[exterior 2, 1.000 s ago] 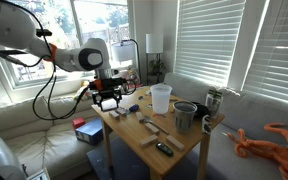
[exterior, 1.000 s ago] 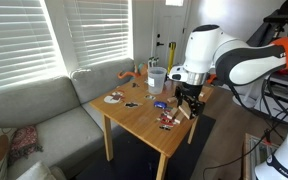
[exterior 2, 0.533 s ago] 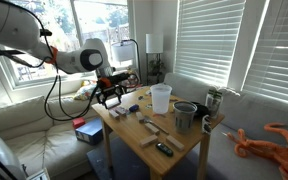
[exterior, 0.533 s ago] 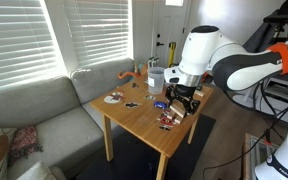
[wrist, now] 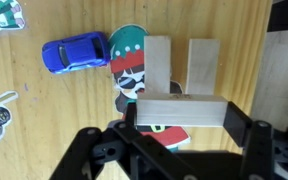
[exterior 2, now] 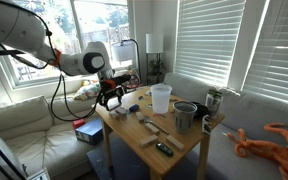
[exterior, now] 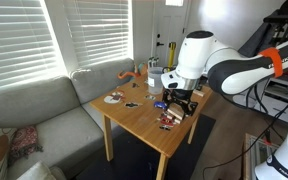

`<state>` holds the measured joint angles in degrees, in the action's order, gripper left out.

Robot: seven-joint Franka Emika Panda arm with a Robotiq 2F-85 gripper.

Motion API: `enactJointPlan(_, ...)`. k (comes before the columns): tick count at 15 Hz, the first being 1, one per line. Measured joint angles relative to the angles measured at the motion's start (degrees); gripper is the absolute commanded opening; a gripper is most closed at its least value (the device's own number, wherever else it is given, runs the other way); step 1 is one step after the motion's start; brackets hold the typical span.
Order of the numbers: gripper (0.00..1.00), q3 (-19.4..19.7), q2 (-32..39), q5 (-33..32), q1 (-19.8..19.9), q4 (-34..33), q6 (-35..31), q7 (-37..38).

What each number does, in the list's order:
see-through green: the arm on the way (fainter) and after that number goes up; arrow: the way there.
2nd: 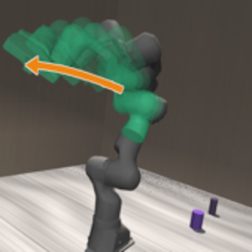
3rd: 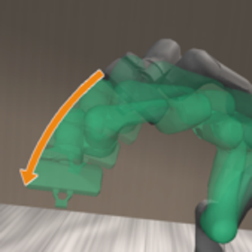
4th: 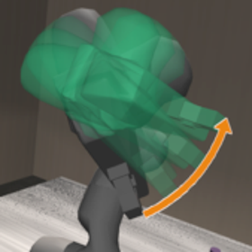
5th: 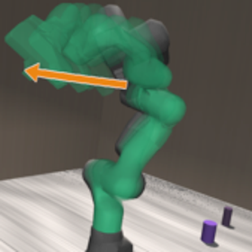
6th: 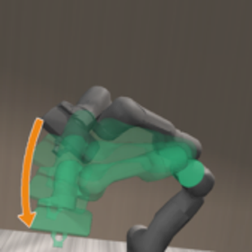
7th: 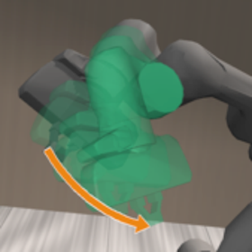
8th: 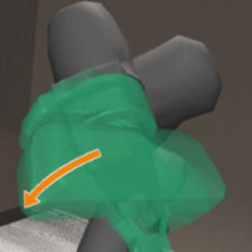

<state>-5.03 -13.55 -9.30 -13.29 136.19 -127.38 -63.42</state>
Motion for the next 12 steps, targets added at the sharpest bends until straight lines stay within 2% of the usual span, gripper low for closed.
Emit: enactJointPlan(12, 0.60, 0.0, 0.7, 0.2, 0.3, 0.0, 0.0, -2.7)
